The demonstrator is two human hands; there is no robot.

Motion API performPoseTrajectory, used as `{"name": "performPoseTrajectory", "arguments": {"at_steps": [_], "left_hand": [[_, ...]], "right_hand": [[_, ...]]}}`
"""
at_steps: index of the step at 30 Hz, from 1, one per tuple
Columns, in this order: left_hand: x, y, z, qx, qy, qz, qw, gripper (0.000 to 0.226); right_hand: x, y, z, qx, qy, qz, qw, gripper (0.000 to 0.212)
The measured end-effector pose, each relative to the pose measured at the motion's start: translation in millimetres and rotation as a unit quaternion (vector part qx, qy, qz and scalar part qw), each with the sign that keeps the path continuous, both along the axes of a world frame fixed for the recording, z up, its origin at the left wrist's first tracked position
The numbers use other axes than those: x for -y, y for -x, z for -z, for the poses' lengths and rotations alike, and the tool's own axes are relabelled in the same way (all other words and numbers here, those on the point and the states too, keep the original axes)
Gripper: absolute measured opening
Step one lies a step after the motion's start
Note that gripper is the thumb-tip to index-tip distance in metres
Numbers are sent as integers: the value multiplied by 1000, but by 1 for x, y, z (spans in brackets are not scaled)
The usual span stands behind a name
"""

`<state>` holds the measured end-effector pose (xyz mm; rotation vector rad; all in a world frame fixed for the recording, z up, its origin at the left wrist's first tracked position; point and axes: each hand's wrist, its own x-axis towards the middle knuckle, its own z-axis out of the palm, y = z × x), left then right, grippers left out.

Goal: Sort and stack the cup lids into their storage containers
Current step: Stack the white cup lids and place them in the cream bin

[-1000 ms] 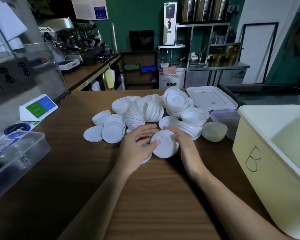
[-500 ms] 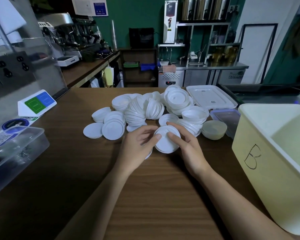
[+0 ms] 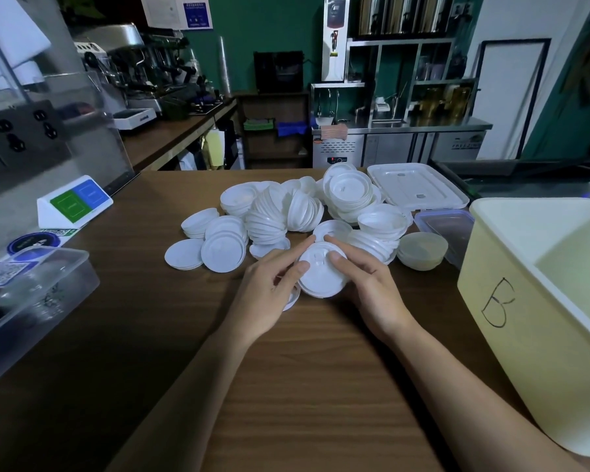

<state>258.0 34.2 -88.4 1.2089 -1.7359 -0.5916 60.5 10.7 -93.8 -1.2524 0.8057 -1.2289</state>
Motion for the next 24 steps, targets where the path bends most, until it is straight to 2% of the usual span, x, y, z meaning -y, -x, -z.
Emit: {"name": "performPoseTrajectory", "arguments": {"at_steps": [5,11,14,18,22,24], "left_hand": [[0,0,1,9,9,-9,1000,40],[-5,0,-6,-88,-21,-23,996,38],[-7,-1,-8,-91,-40,-35,994,39],[-7,-15,-10,-9,-43,-76,996,37],[-10,-26,-1,144,-47,-49,987,40],[-9,-27,2,175,-33,-36,983,40]], "right_hand": [[-1,-2,0,12,-16,-8,1000,40],[1,-4,3,1,-7,-40,999,64],[2,-4,3,-13,4,-22,1000,62],[6,1,6,-21,25,30,999,43],[9,4,7,-24,28,57,998,47],[9,4,7,-21,31,70,997,47]]}}
